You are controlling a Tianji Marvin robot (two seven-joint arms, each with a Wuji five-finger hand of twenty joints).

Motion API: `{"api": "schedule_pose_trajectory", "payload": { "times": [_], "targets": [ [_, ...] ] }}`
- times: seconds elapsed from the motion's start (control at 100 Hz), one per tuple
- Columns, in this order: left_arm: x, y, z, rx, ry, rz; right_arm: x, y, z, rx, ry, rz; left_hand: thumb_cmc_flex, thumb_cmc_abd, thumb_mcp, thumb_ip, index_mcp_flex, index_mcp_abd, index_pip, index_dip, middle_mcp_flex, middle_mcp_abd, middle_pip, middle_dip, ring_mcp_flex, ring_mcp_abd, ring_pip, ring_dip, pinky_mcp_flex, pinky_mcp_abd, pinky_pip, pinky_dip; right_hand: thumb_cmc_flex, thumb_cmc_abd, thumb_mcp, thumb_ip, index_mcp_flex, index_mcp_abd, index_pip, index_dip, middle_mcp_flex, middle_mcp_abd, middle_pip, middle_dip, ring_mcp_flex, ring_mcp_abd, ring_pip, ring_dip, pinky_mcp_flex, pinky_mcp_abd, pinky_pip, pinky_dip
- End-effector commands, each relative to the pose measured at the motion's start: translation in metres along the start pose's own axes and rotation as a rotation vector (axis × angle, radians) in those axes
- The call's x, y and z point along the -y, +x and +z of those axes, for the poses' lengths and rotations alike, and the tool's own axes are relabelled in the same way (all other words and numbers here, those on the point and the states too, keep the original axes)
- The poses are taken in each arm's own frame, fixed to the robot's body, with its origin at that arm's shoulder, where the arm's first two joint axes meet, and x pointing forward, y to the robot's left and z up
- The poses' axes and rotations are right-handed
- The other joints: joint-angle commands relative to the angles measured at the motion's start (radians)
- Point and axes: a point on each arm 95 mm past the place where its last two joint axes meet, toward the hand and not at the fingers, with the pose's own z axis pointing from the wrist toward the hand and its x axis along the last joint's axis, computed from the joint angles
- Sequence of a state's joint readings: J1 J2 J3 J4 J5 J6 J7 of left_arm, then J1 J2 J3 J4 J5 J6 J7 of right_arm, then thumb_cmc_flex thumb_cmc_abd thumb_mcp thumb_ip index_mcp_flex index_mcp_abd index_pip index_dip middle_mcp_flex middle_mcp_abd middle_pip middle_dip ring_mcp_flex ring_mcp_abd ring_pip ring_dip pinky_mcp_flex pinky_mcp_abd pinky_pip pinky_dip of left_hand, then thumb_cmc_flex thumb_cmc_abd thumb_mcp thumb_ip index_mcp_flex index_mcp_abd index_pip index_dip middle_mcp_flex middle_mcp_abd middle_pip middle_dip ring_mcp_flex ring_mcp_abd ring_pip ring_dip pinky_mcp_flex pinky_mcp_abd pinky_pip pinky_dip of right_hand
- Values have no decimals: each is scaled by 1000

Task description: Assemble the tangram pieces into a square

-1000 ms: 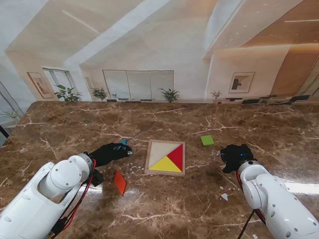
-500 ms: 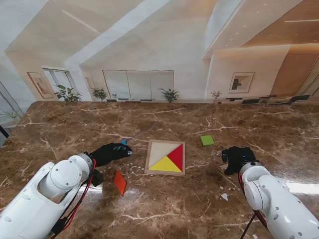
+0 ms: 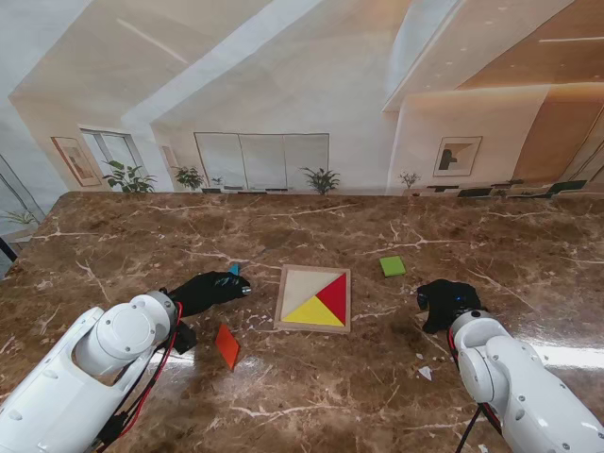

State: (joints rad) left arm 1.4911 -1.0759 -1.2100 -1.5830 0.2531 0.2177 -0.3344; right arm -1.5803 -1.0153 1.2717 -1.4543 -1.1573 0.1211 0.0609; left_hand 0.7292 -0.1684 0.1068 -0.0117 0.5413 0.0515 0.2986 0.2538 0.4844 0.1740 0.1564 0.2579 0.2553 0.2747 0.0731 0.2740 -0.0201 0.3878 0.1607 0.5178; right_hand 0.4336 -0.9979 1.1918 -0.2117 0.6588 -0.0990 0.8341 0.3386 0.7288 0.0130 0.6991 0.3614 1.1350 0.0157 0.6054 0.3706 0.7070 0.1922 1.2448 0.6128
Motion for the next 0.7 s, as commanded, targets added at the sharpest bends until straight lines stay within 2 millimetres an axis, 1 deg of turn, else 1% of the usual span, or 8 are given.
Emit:
{"api": "schedule_pose_trajectory", "payload": {
  "times": [0.0,0.13,0.21,0.23,0.25,0.39,0.51,0.69],
  "targets": [
    [-3,-2,1,8,-9,1,40,6,-9,-10,115,5,13,32,-30,19,8,-7,-5,-21,6,1,5,-2,13,-9,-15,-6,0,-8,-25,26,39,-55,35,-15,200,-49,56,-22,19,16,18,10,70,-30,-13,-6,54,-35,18,-48],
    [-4,-2,1,9,-11,1,44,7,-10,-9,118,16,13,32,-30,19,8,-5,-5,-21,6,1,5,-2,13,-11,-15,-6,0,-7,-25,26,59,-74,29,-76,234,-27,85,-101,51,14,24,10,124,-66,-20,4,118,-79,19,-83],
    [-4,-1,1,10,-12,0,47,8,-10,-9,120,17,12,32,-31,19,8,-8,-5,-21,6,1,5,-2,13,-9,-15,-7,0,-7,-25,26,89,-94,16,-141,263,-26,164,-175,87,5,27,10,161,-92,-10,22,161,-110,29,-95],
    [-4,-1,1,10,-12,1,47,8,-10,-10,119,17,13,32,-31,19,8,-7,-5,-21,7,0,5,-2,13,-9,-15,-6,0,-7,-25,26,94,-100,14,-150,273,-24,180,-185,95,4,27,9,169,-97,-7,22,171,-115,32,-95],
    [-4,-1,1,10,-12,1,48,8,-10,-11,118,17,14,31,-30,19,8,-6,-5,-21,6,1,5,-2,13,-9,-15,-6,0,-9,-25,26,97,-107,14,-161,284,-22,205,-213,105,0,25,8,177,-105,-2,17,182,-126,32,-99],
    [-4,-1,1,12,-12,0,50,8,-11,-11,116,20,13,31,-30,19,9,-5,-5,-21,7,1,5,-2,13,-8,-15,-6,0,-8,-25,26,104,-132,6,-179,336,4,253,-224,146,-7,37,11,189,-146,49,38,222,-183,32,-105],
    [-4,-1,1,13,-12,-1,52,8,-10,-13,119,24,13,31,-31,19,10,-5,-5,-21,6,0,5,-2,14,-8,-15,-6,0,-7,-25,26,115,-138,0,-188,366,12,309,-223,168,-16,60,20,189,-163,88,51,233,-193,30,-106],
    [-4,-1,2,13,-15,-2,53,7,-9,-20,123,17,13,32,-30,19,9,-6,-5,-21,7,0,5,-2,14,-9,-15,-6,0,-7,-25,26,124,-134,3,-185,395,22,327,-230,199,-31,72,22,192,-168,118,55,241,-199,33,-104]
  ]
}}
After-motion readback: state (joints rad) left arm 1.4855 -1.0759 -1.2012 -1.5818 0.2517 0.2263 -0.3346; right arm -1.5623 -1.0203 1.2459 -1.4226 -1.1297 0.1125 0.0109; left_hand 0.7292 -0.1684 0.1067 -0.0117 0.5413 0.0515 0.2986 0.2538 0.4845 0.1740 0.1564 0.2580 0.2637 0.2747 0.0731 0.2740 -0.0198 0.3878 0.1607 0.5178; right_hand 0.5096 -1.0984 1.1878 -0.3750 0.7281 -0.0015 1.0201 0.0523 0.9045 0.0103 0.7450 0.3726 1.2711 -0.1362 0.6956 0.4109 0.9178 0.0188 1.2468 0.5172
